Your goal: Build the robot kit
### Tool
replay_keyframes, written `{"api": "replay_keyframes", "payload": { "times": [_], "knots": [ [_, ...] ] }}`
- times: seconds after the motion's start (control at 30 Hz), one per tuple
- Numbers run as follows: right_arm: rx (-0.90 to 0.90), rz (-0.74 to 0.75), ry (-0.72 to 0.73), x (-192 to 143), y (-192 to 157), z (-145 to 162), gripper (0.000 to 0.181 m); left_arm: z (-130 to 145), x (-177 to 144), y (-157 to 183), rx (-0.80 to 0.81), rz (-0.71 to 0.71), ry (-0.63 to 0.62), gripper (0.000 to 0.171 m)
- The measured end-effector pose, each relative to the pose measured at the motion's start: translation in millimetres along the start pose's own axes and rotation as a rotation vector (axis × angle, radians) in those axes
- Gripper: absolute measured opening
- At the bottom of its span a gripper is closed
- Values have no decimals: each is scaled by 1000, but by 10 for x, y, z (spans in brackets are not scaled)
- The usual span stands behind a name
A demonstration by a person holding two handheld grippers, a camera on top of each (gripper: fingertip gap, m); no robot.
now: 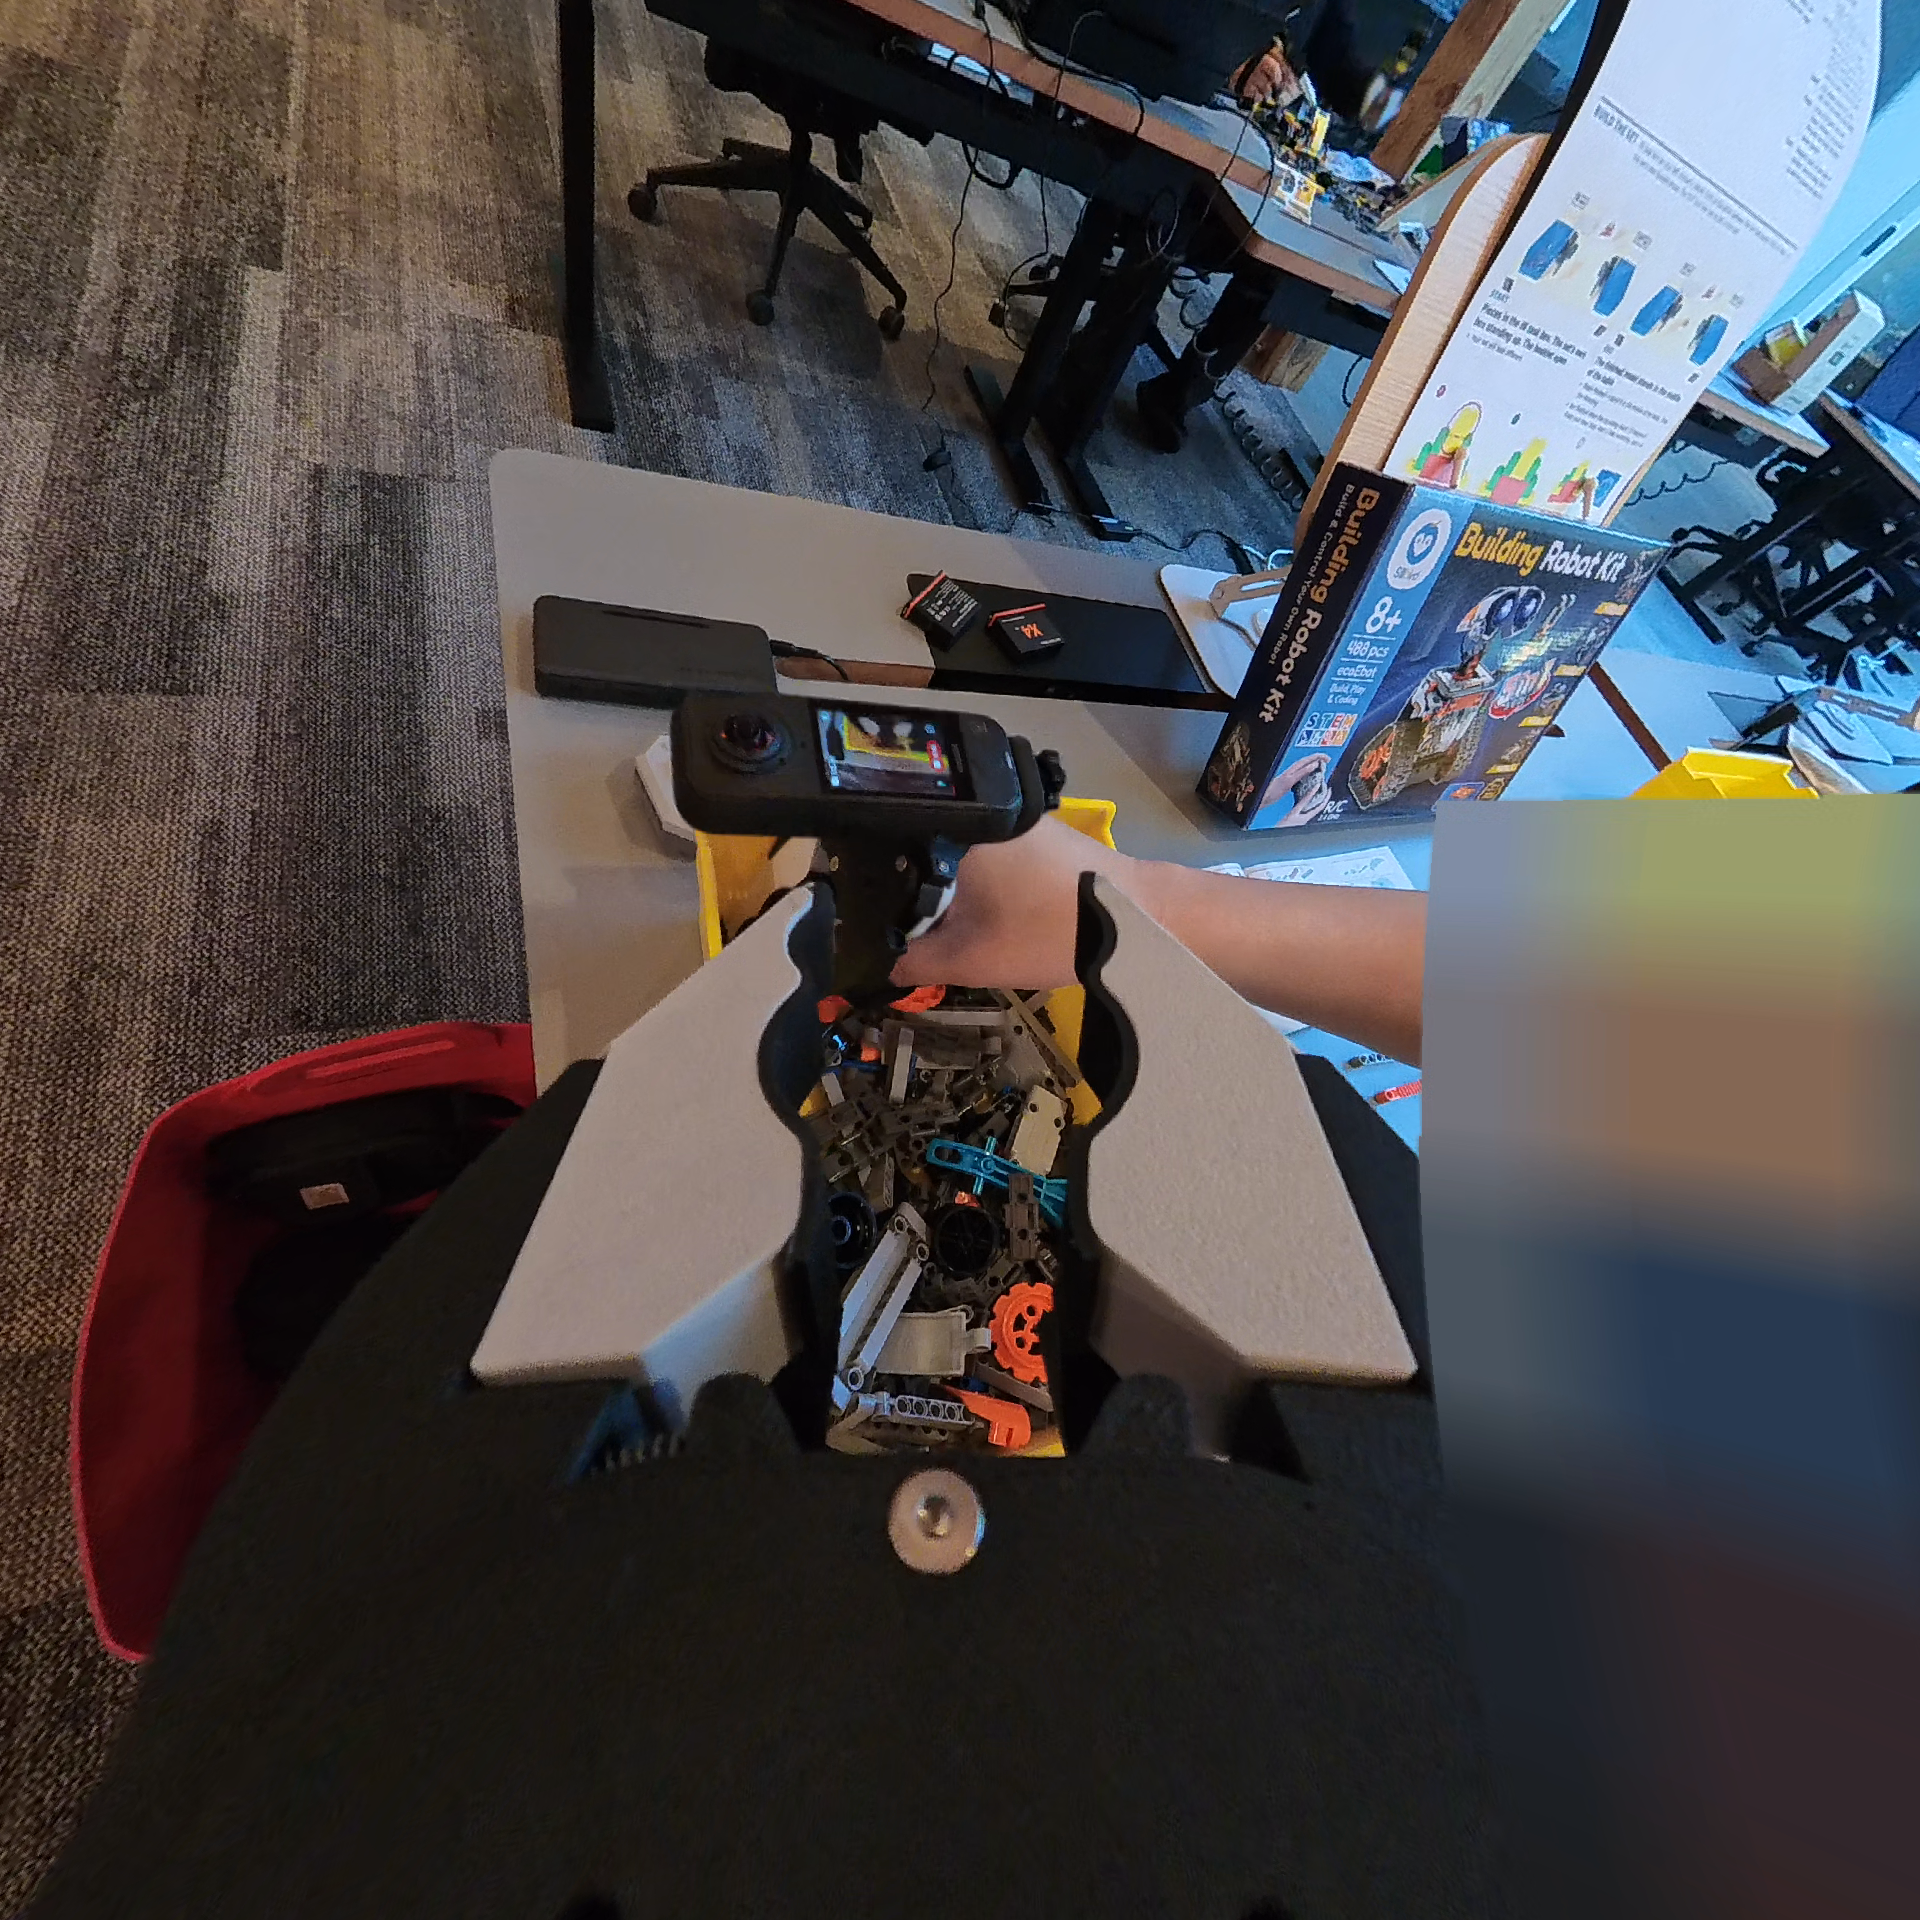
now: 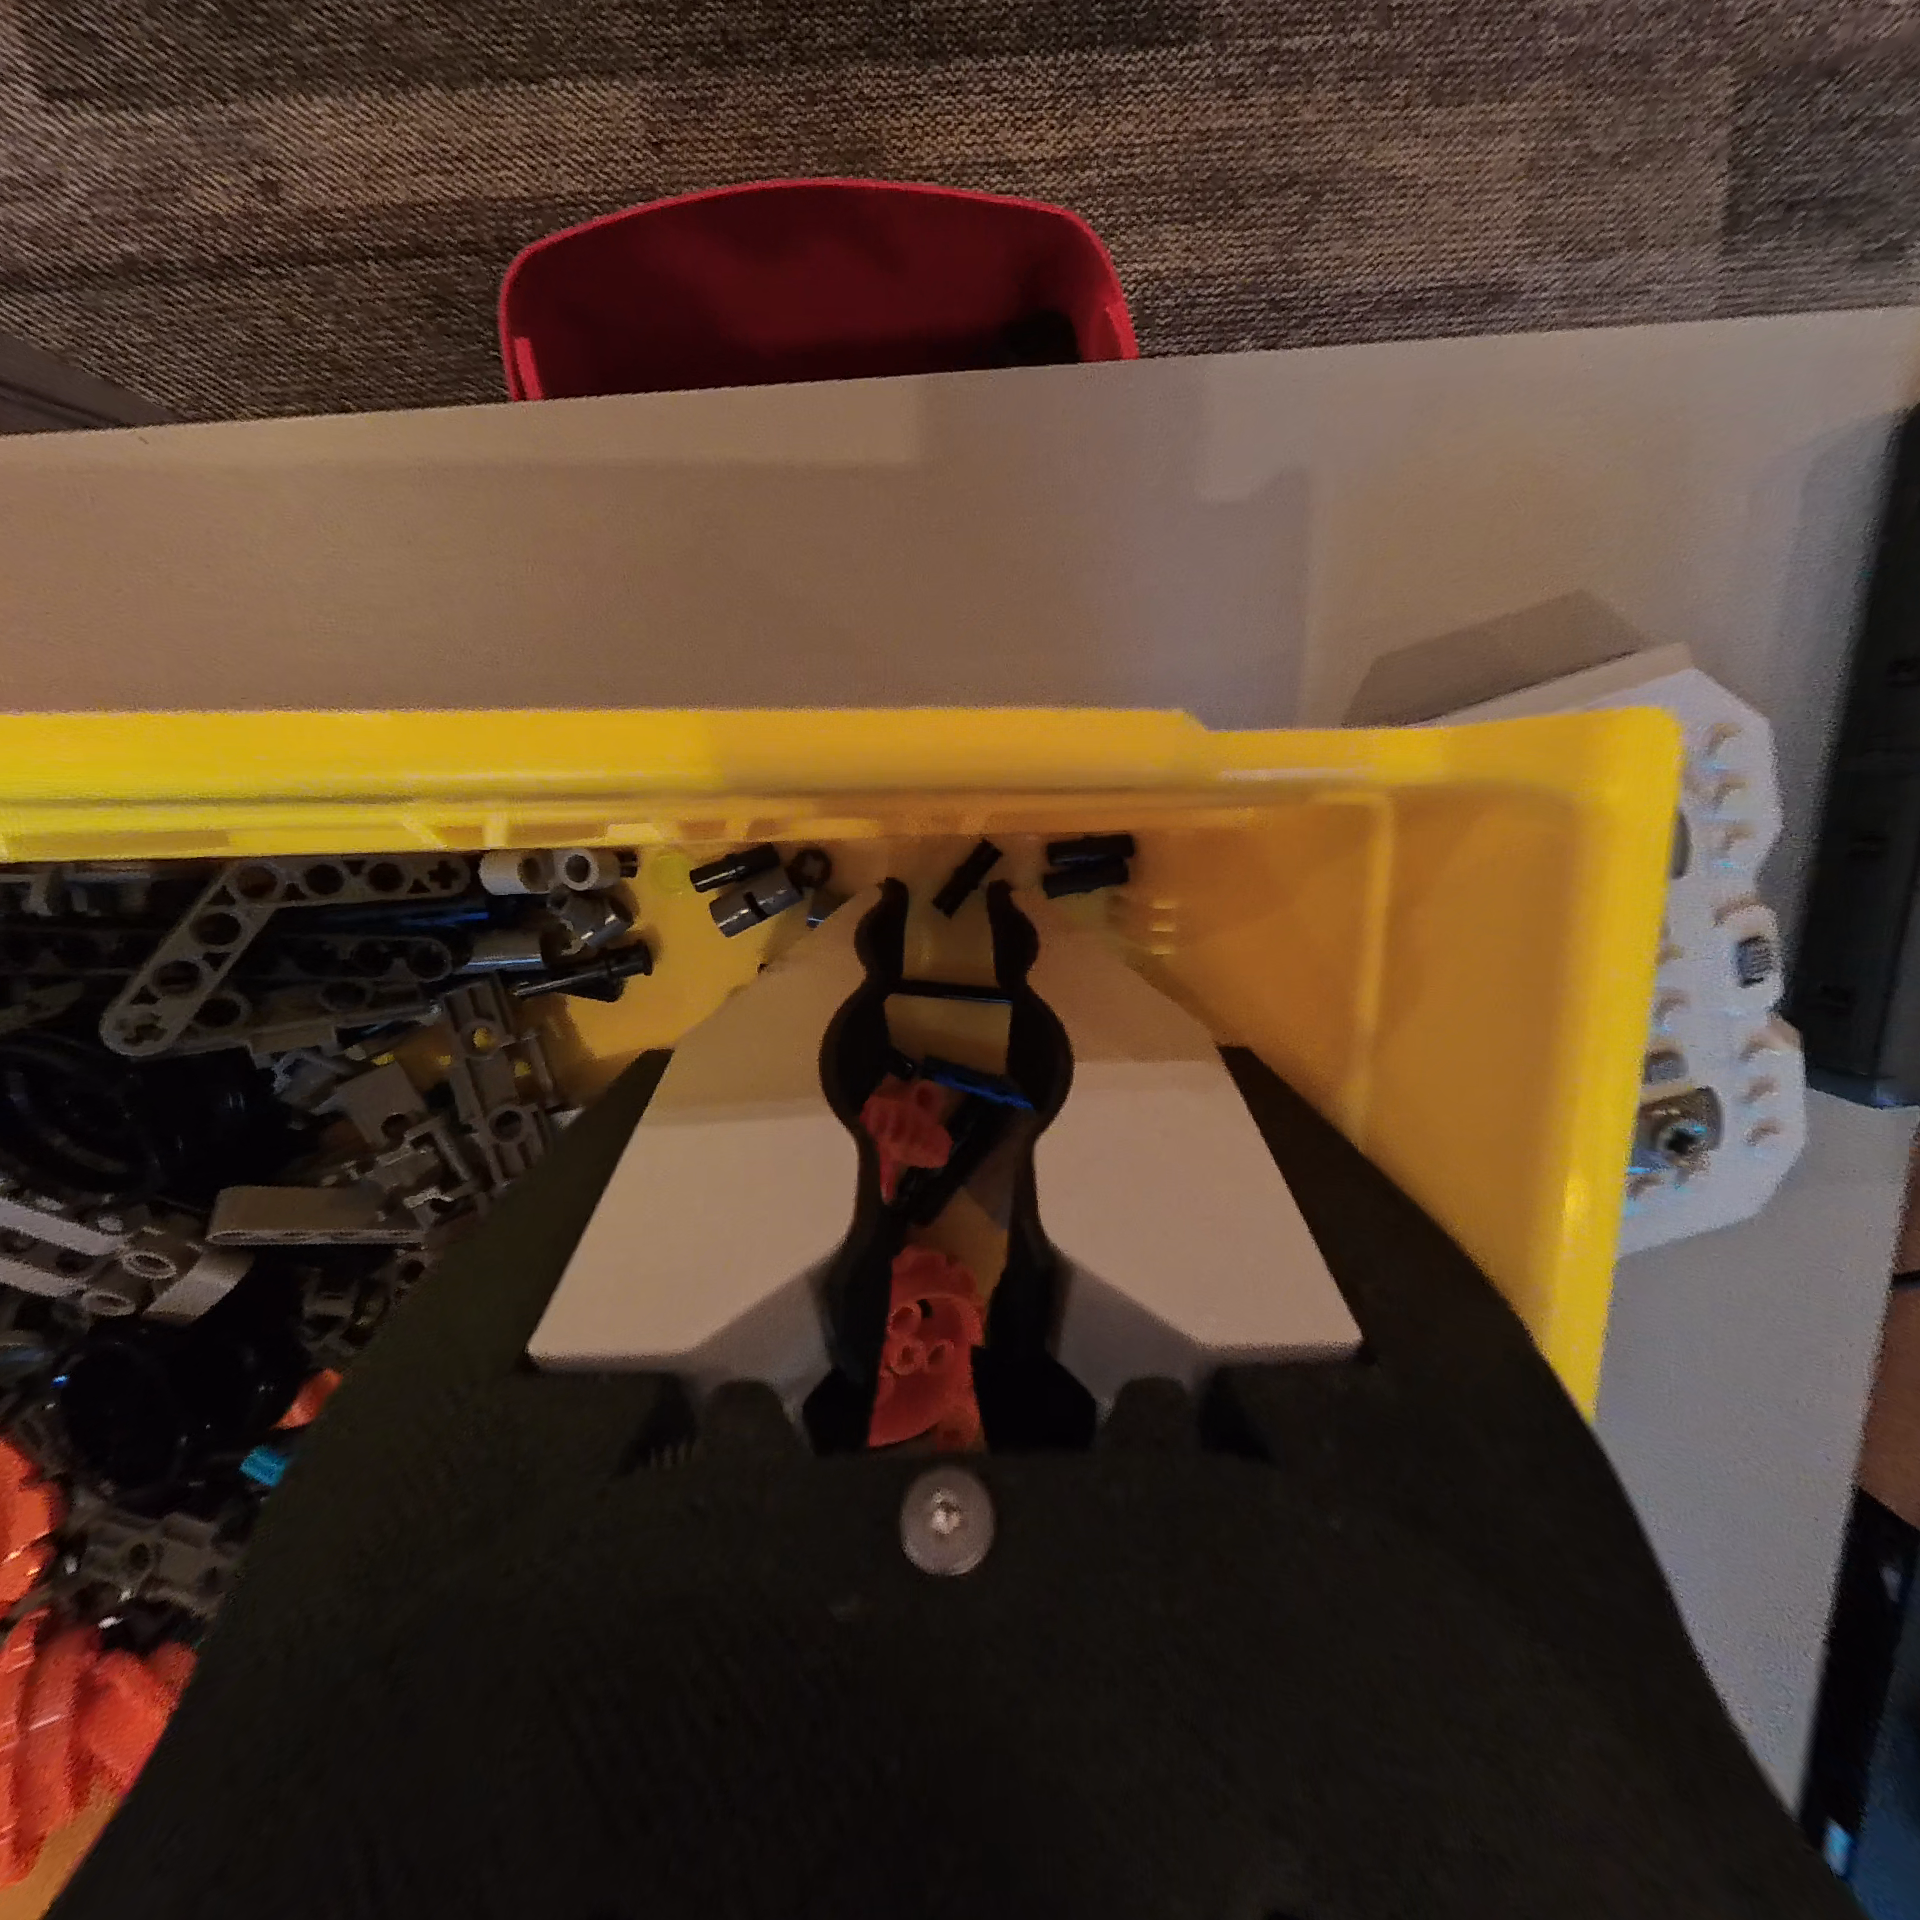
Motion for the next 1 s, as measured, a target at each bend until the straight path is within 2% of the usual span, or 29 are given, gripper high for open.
{"api": "replay_keyframes", "payload": {
  "times": [0.07,0.2,0.33,0.43,0.57,0.7,0.83,0.9,1.0],
  "knots": [
    [13,-27,5,6,10,-1,8,-2,-2,7,3,6,3,44],
    [-9,-13,23,6,9,6,6,1,0,8,12,-4,-4,43],
    [-106,46,14,-42,-23,61,0,-1,4,6,8,0,-3,43],
    [-177,66,77,-189,-90,143,0,-4,-7,-4,1,0,6,43],
    [-171,59,125,-414,-129,251,0,-3,-7,-3,1,-2,5,43],
    [-142,24,225,-870,-200,466,0,-1,-13,-12,2,4,6,43],
    [-36,32,350,-1583,-276,1059,0,0,-29,-44,-11,16,18,44],
    [41,99,372,-1960,-311,1553,0,0,-36,-45,-11,24,23,43],
    [209,258,346,-2421,-373,2492,0,-13,-30,-31,-9,30,34,43]
  ]
}}
Point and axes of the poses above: each gripper's, where its closed fingertips meet, x out along the fingers, z out of its underside, y = z × x across the jaws, the point moved 10 cm from there along -x, back along the fingers, and after that the axes turned 7 degrees about x, right-handed, at the moved point
